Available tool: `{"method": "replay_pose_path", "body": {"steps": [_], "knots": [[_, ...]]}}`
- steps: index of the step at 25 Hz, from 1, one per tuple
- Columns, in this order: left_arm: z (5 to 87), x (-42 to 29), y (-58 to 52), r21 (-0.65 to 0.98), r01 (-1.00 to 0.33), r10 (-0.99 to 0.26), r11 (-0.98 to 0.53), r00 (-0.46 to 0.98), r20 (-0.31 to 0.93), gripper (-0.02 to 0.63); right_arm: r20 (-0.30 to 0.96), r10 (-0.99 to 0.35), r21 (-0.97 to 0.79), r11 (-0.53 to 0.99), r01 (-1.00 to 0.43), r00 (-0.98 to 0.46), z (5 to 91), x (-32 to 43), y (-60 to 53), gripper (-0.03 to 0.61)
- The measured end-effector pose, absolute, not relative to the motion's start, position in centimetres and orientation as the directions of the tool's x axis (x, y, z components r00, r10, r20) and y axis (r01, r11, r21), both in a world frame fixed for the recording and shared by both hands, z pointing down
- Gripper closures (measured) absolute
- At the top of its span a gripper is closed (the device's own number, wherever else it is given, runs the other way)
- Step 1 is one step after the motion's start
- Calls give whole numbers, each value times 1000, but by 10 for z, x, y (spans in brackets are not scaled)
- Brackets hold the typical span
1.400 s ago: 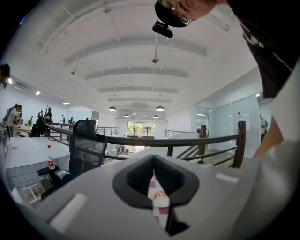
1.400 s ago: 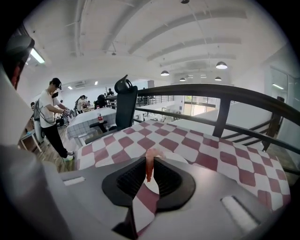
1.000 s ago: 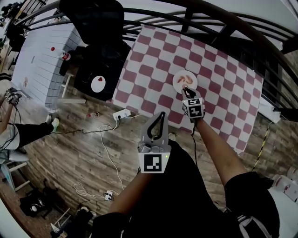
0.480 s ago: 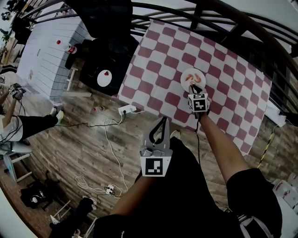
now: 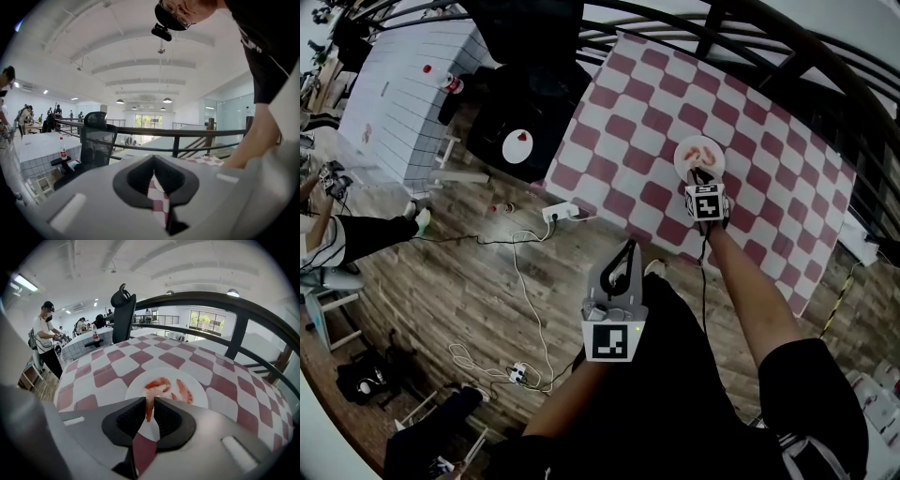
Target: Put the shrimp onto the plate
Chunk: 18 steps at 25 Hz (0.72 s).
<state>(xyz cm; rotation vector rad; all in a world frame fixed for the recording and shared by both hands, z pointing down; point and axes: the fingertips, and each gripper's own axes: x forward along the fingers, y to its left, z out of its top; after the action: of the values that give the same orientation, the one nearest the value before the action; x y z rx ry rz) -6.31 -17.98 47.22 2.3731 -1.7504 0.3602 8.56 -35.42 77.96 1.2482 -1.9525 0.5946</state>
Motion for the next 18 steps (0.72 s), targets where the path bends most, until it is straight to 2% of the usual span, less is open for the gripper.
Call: {"method": "replay_pose_path", "body": {"steps": [4,18], "knots": [[471,-66,-180,45,-966,-927,-254,256,273,604,788,-560,16,436,-900,-257,788,85,-354,523],[464,-67,-181,34,-966,-927,-258,257,271,604,794,-556,1,406,-914,-246,783,92,-354,502]]}}
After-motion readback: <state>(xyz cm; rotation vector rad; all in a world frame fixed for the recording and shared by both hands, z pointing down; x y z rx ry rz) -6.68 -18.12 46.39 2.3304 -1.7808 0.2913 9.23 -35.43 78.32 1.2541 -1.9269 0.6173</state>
